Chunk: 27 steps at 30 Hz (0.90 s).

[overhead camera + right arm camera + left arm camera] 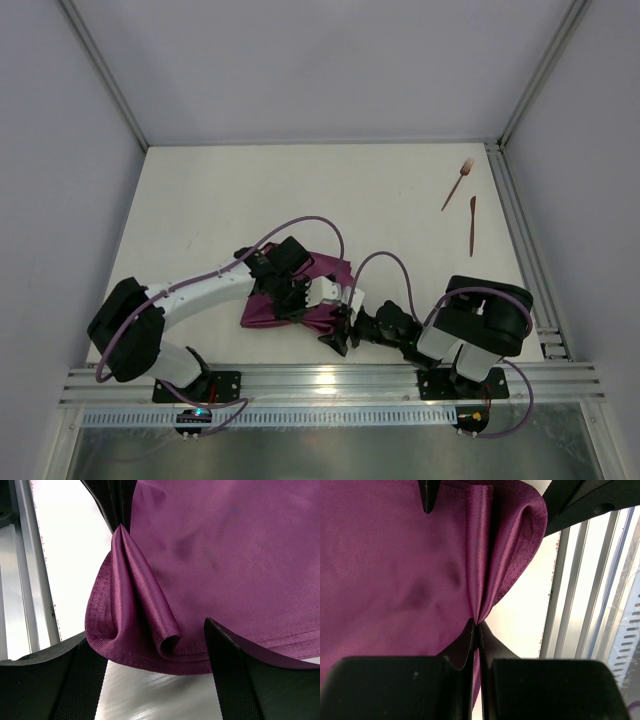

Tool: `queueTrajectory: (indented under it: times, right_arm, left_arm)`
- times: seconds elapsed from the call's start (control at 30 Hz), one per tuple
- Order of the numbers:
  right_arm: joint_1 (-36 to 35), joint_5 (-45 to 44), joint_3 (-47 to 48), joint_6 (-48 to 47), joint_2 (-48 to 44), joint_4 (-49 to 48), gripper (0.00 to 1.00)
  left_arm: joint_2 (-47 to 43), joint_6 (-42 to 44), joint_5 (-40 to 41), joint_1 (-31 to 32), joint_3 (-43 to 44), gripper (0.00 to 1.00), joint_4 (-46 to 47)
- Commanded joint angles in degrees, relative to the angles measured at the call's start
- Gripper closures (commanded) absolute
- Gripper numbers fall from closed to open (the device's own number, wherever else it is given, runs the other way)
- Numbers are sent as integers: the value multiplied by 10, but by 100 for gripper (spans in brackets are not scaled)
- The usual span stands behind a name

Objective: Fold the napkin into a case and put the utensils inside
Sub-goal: Pick up the lower triangle-folded napkin from the center of the board.

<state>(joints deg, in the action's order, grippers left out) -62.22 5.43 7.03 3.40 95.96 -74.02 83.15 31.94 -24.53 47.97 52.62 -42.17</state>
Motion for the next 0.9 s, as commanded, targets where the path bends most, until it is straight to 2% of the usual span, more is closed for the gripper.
queueTrajectory:
  times: [0.0,0.37,0.5,0.6,0.63,0.77,0.87]
  right_arm:
    - [-4,-2,19,6,-8,-197,24]
    - [-4,-18,26,11,-23,-196,25]
    - [-3,-19,26,13,-40,-196,30]
    - [-4,-19,25,24,-39,-196,48]
    - [-4,-19,25,27,-35,-196,57]
    - [-3,-13,26,31,-39,-196,69]
    - [-2,-11,23,33,-41,-195,73]
  left_arm:
    - [-4,0,-17,-2,19,100,2]
    - [5,6,-20,-2,17,100,-2]
    - [3,4,-31,-5,16,100,-2]
    - [0,2,-35,-9,21,100,-3]
    - [0,1,-35,-11,23,100,-3]
    - [0,1,-38,-14,23,100,-3]
    - [0,5,-35,-17,22,100,-5]
